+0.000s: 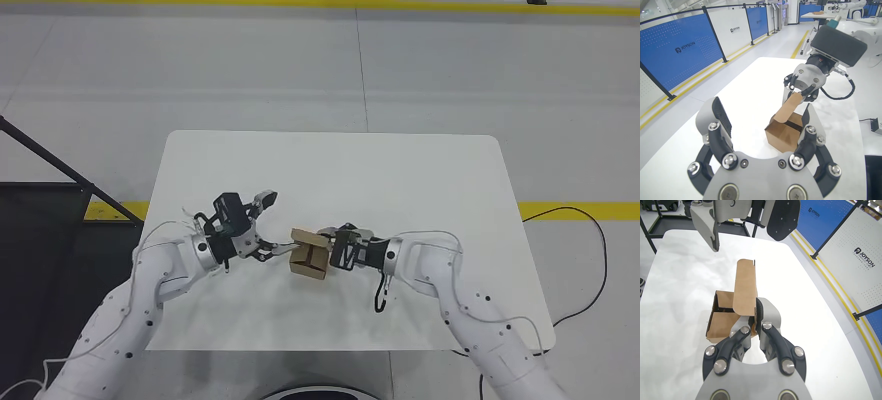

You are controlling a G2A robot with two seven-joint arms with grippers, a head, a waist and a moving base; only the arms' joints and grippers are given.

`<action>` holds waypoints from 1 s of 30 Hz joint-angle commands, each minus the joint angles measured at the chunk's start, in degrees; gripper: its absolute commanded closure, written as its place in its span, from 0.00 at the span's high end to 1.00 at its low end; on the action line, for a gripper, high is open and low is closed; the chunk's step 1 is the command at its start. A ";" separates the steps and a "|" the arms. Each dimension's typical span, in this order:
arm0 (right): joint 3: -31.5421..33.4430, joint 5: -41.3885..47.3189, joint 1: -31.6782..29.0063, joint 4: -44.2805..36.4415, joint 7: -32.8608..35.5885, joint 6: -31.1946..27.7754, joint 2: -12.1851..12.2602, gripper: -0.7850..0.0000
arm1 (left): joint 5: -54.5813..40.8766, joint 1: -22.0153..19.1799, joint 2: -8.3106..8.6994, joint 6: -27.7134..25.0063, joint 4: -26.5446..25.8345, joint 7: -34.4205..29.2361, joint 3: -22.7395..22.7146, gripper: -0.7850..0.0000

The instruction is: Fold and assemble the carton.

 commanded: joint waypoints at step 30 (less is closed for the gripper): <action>-0.17 -3.06 -0.36 -0.38 -2.42 -0.71 0.47 0.09 | 1.45 -4.47 -1.25 -3.13 6.82 -0.14 4.98 0.86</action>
